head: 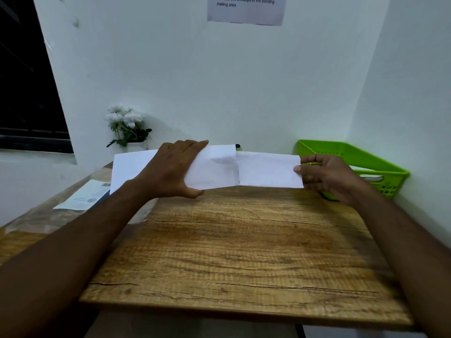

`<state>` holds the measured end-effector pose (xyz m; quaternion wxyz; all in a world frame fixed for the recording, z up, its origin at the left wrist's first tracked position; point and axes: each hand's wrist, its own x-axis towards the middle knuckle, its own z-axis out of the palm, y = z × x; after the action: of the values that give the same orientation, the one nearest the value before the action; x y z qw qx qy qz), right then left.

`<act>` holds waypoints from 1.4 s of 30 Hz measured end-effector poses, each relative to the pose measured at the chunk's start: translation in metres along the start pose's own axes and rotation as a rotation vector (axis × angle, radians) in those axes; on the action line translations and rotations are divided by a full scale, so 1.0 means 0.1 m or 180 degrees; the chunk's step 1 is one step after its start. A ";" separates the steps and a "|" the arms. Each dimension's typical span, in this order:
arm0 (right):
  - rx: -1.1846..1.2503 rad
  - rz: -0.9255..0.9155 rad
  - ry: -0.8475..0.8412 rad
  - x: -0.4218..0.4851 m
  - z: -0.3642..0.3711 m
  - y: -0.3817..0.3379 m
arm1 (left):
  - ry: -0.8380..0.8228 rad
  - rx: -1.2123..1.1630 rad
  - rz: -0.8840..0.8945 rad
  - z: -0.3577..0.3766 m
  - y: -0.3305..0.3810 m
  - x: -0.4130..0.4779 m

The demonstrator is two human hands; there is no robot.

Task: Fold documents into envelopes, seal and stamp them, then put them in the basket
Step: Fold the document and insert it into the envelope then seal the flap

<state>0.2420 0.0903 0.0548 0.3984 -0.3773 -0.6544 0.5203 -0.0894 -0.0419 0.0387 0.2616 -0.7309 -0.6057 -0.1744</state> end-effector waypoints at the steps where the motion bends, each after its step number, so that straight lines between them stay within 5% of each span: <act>1: 0.0037 -0.0064 0.0086 0.00 0.01 0.00 | -0.0002 0.0008 0.0004 0.00 0.01 0.00; 22: -0.0196 -0.1060 -0.0024 -0.10 0.60 0.15 | 0.0013 0.0286 0.0222 0.01 0.35 0.01; 42: -0.0498 -0.1281 0.0149 -0.05 0.74 0.24 | 0.0028 0.0272 0.0274 0.04 0.41 0.01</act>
<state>0.1788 0.0616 0.0198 0.4788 -0.2808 -0.7455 0.3689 -0.0490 -0.0442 0.0293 0.3025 -0.7437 -0.5795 -0.1401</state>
